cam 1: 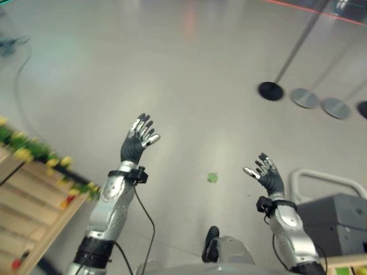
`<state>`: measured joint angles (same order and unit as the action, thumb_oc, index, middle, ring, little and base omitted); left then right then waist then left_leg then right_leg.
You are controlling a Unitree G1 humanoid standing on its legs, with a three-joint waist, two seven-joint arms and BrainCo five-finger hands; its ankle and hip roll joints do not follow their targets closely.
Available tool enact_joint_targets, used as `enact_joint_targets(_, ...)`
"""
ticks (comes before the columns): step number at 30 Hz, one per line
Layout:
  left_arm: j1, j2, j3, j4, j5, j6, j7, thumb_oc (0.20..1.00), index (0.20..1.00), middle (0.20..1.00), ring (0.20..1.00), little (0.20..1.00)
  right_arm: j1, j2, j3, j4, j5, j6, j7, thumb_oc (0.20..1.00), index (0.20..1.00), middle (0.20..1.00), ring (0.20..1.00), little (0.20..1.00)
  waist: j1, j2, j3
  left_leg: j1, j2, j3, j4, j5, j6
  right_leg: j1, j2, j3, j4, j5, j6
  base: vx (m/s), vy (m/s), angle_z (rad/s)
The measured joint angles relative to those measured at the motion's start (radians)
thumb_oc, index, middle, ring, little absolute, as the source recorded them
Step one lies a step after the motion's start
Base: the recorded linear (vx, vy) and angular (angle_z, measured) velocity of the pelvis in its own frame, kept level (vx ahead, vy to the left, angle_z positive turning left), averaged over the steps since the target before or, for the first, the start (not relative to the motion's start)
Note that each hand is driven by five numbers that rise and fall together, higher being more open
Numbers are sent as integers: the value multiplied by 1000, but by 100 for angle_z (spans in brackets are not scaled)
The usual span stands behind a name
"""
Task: Pick up the fruits from the basket on one side to the basket on the other side
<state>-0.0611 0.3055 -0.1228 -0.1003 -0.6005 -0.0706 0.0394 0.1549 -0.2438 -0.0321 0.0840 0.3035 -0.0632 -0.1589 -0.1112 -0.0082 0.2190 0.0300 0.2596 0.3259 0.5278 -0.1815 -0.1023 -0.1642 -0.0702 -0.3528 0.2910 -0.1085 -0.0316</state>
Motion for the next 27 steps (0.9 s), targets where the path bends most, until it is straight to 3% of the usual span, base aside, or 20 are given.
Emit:
enact_joint_targets(2,16,-23,0,-3,0,-3,3,1000,1000,1000,1000,1000,33,-9,-34,-2,3,-1,-3,1000,1000,1000,1000,1000,-16,0,-13,-52,0,-132,183,93,-92,17,27,77,5,-23,-35,250,-105,-104)
enact_joint_targets(3,20,-30,-3,-4,0,-3,5,1000,1000,1000,1000,1000,38,-15,-38,-3,4,-1,-4,1000,1000,1000,1000,1000,-26,-6,-15,-78,-23,-181,252,114,-86,19,39,112,3,-32,-54,290,64,-157)
enact_joint_targets(4,47,-32,-4,-15,-1,-6,13,1000,1000,1000,1000,1000,25,-30,-25,-6,4,-1,-3,1000,1000,1000,1000,1000,3,-20,-4,-114,-158,-310,329,111,-73,26,44,225,-8,-5,-55,150,53,-174)
enact_joint_targets(5,61,-36,-11,-17,-1,-5,17,1000,1000,1000,1000,1000,20,-39,-21,-8,3,-1,-1,1000,1000,1000,1000,1000,0,-28,1,-120,-230,-331,326,91,-52,45,62,286,-37,17,-53,266,54,-242)
enact_joint_targets(6,92,-54,-11,-14,0,-6,26,1000,1000,1000,1000,1000,8,-47,-5,-15,1,-1,-2,1000,1000,1000,1000,1000,41,-33,7,-131,-379,-436,247,40,-36,81,65,416,-105,65,-46,107,-1,-207)
enact_joint_targets(7,99,-68,-10,-8,-1,-6,27,1000,1000,1000,1000,1000,16,-51,-1,-28,1,-2,0,1000,1000,1000,1000,1000,43,-29,8,-142,-414,-464,210,37,-37,97,70,433,-130,75,-47,274,108,-186)
enact_joint_targets(8,120,-84,-5,0,-1,-6,31,1000,1000,1000,1000,1000,13,-54,10,-31,0,-4,4,1000,1000,1000,1000,1000,15,5,14,-180,-396,-516,198,40,-17,151,110,435,-174,86,-56,258,111,-114)
enact_joint_targets(10,118,-90,-7,16,-1,-6,35,1000,1000,1000,1000,1000,40,-47,11,-29,0,-3,3,1000,1000,1000,1000,1000,7,22,11,-239,-347,-552,173,43,-4,169,144,452,-183,49,-63,207,80,-99)
enact_joint_targets(12,114,-91,-6,19,-1,-6,47,1000,1000,1000,1000,1000,47,-65,12,-32,-1,-3,-2,1000,1000,1000,1000,1000,31,39,24,-269,-338,-627,-1,60,6,145,139,500,-151,25,-49,188,149,-146)
enact_joint_targets(13,115,-91,-6,22,-1,-6,52,1000,1000,1000,1000,1000,43,-72,12,-26,-6,-3,-3,1000,1000,1000,1000,1000,27,43,25,-254,-365,-698,-100,61,8,139,138,553,-145,24,-45,144,123,-176)
enact_joint_targets(14,114,-98,-4,23,0,-7,57,1000,1000,1000,1000,1000,31,-93,10,-20,-9,-3,-4,1000,1000,1000,1000,1000,53,65,33,-211,-392,-776,-301,95,25,123,138,642,-115,30,-12,65,70,-142)
enact_joint_targets(15,113,-104,-4,26,0,-8,61,1000,1000,1000,1000,1000,32,-107,9,-19,-10,-2,-3,1000,1000,1000,1000,1000,40,75,38,-219,-391,-785,-325,103,31,126,139,663,-117,15,-6,97,85,-135)
enact_joint_targets(16,110,-112,-5,26,0,-8,62,1000,1000,1000,1000,1000,36,-121,8,-20,-10,-2,-4,1000,1000,1000,1000,1000,42,114,35,-215,-390,-787,-350,141,30,130,148,672,-102,4,12,49,53,-102)
enact_joint_targets(17,104,-118,-6,28,0,-16,64,1000,1000,1000,1000,1000,36,-136,10,-16,-18,3,-2,1000,1000,1000,1000,1000,40,135,37,-208,-393,-774,-335,194,59,122,175,722,-62,-47,36,46,74,-110)
enact_joint_targets(19,106,-108,-2,24,0,-26,65,1000,1000,1000,1000,1000,43,-123,15,-31,-18,0,-1,1000,1000,1000,1000,1000,50,107,40,-197,-414,-726,-351,195,75,118,149,750,-44,-74,60,24,157,-71)
enact_joint_targets(20,83,-100,-13,28,0,-30,67,1000,1000,1000,1000,1000,60,-112,7,-35,-18,-1,2,1000,1000,1000,1000,1000,9,79,48,-195,-420,-707,-378,210,109,120,117,758,-88,-63,66,76,205,-19)
enact_joint_targets(21,63,-96,-10,30,0,-31,68,1000,1000,1000,1000,1000,61,-82,0,-33,-17,1,1,1000,1000,1000,1000,1000,15,50,49,-187,-418,-685,-420,235,117,118,93,760,-113,-58,86,68,144,-20)
enact_joint_targets(24,43,-65,4,54,1,-32,70,1000,1000,1000,1000,1000,32,-39,4,-35,-17,4,10,1000,1000,1000,1000,1000,15,-13,61,-172,-400,-602,-445,232,144,75,82,749,-104,-45,120,14,44,-86)
enact_joint_targets(25,39,-63,3,58,1,-32,70,1000,1000,1000,1000,1000,22,-39,4,-34,-17,3,11,1000,1000,1000,1000,1000,10,-21,64,-170,-395,-580,-445,226,151,66,80,729,-95,-39,129,11,-10,-107)
enact_joint_targets(27,34,-59,6,63,1,-32,77,1000,1000,1000,1000,1000,-20,-37,8,-23,-17,3,9,1000,1000,1000,1000,1000,26,-21,67,-157,-367,-558,-454,214,151,30,47,570,-92,-19,147,77,-19,-86)
